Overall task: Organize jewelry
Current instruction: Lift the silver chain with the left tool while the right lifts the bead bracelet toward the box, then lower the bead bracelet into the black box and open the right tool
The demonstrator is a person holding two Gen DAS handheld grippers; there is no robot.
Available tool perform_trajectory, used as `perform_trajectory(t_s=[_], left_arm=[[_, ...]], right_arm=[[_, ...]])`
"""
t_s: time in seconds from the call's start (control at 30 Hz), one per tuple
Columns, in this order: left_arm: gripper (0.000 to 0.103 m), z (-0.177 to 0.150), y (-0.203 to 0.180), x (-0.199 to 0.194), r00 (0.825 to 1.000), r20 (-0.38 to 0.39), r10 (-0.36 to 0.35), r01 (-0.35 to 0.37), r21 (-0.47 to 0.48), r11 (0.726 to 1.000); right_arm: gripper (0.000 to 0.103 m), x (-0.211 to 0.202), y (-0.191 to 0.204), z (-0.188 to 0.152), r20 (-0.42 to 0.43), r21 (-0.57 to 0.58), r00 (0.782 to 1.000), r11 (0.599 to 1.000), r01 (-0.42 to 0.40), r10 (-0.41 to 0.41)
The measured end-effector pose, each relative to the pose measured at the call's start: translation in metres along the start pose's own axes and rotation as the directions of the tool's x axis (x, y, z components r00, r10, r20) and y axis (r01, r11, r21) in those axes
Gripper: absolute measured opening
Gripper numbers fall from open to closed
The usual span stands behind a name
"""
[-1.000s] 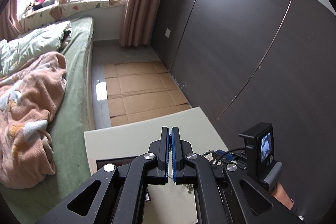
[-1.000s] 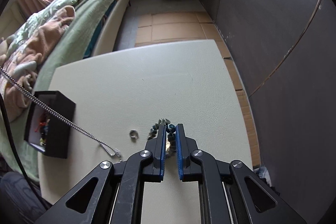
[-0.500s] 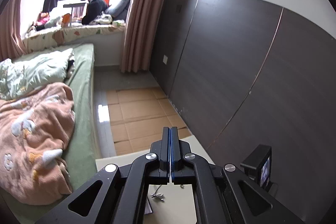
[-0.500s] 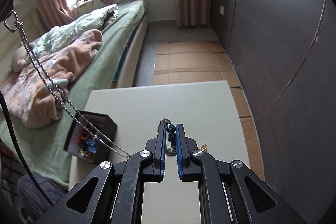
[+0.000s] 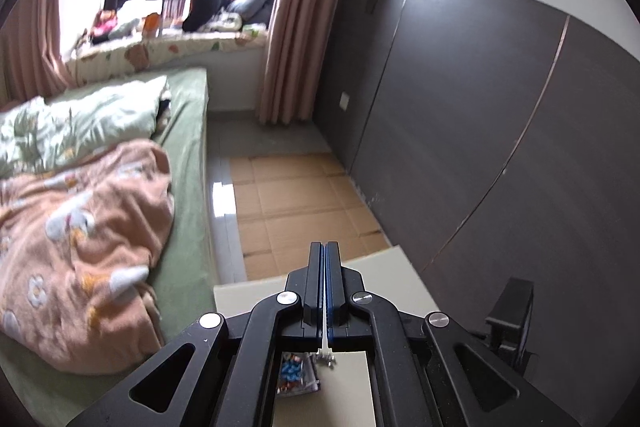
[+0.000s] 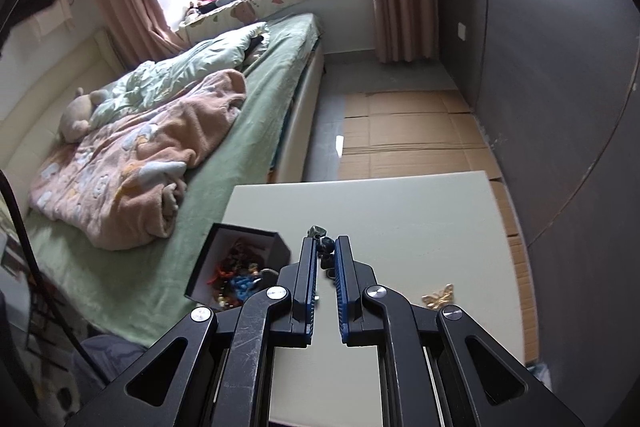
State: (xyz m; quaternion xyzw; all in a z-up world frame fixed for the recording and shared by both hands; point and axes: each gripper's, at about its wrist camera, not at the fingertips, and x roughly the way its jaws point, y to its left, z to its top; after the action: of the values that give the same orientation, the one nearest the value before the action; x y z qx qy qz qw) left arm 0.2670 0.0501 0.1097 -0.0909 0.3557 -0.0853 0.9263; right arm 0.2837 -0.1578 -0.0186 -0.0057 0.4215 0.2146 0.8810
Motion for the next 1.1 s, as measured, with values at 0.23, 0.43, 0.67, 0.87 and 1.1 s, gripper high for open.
perform_trajectory(t_s=[0.23,0.43,0.67,0.87,1.1], left_arm=[[0.058,-0.040,0.036,0.035,0.995,-0.096,0.016,-0.024,-0.081,0.996],[0.059,-0.066,0.063,0.051,0.990,-0.136,0.035,-0.053,-0.132,0.990],[0.059,-0.097,0.091,0.069,0.982,-0.183,0.048,-0.081,-0.180,0.980],[0.059,-0.121,0.109,0.076,0.976,-0.212,0.047,-0.096,-0.227,0.969],[0.059,-0.132,0.111,0.064,0.968,-0.233,0.093,-0.148,-0.232,0.961]], right_arm=[[0.010,0.023,0.024,-0.006,-0.030,-0.002,0.994,0.995,-0.103,0.103],[0.010,0.048,0.055,-0.006,-0.072,-0.023,0.984,0.986,-0.163,0.161],[0.038,0.077,0.066,-0.009,-0.132,-0.022,0.968,0.976,-0.217,0.212],[0.038,0.093,0.035,-0.021,-0.164,-0.024,0.981,0.994,-0.107,0.102],[0.038,0.132,0.024,-0.041,-0.285,-0.084,0.957,0.993,-0.086,0.059]])
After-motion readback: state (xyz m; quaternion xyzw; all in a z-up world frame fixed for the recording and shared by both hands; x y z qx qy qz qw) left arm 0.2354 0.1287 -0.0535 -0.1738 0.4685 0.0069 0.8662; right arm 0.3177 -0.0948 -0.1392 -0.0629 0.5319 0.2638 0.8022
